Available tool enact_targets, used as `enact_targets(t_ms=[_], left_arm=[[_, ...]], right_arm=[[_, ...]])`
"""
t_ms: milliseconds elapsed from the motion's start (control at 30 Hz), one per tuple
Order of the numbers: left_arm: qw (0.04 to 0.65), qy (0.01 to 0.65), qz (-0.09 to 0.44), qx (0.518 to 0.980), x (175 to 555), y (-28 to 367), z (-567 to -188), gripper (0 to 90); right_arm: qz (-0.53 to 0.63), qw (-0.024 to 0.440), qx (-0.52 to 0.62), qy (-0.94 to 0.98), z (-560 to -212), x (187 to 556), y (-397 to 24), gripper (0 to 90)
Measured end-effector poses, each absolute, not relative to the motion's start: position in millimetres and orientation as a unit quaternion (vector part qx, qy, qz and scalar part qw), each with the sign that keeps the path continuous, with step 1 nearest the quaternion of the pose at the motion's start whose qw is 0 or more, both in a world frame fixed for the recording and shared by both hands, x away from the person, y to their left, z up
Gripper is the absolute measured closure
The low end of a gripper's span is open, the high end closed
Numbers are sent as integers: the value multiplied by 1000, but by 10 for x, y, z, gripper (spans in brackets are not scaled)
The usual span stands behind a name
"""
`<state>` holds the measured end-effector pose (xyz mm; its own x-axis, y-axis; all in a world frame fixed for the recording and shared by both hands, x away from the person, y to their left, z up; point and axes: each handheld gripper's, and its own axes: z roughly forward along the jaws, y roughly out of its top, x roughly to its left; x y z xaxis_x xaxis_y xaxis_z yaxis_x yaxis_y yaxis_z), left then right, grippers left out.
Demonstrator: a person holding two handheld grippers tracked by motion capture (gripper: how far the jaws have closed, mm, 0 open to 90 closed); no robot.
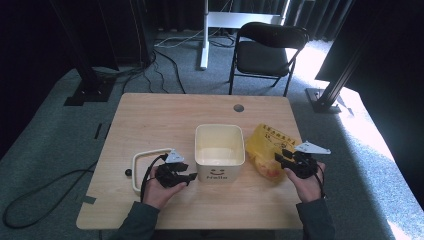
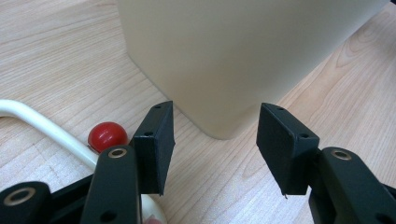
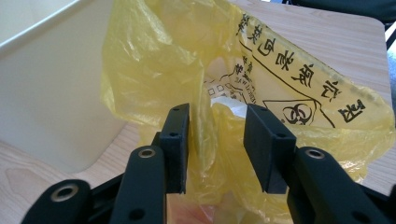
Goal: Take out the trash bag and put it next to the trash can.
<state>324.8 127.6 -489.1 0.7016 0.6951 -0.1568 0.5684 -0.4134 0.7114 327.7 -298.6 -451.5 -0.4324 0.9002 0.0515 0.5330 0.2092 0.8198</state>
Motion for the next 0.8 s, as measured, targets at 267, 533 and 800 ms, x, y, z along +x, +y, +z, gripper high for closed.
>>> enact_targets(t_ms=[267, 533, 800], left_arm=[[388, 378, 82, 836, 3247, 1280, -4887, 469], [389, 379, 83, 835, 3249, 1284, -4883, 470], [391, 380, 83, 834, 3251, 1296, -4877, 470]], right_arm=[[402, 237, 477, 744, -4428, 3184, -3000, 555], [406, 245, 466, 747, -4340, 3094, -2975, 547], [407, 250, 456, 751, -4281, 3003, -2939, 548]])
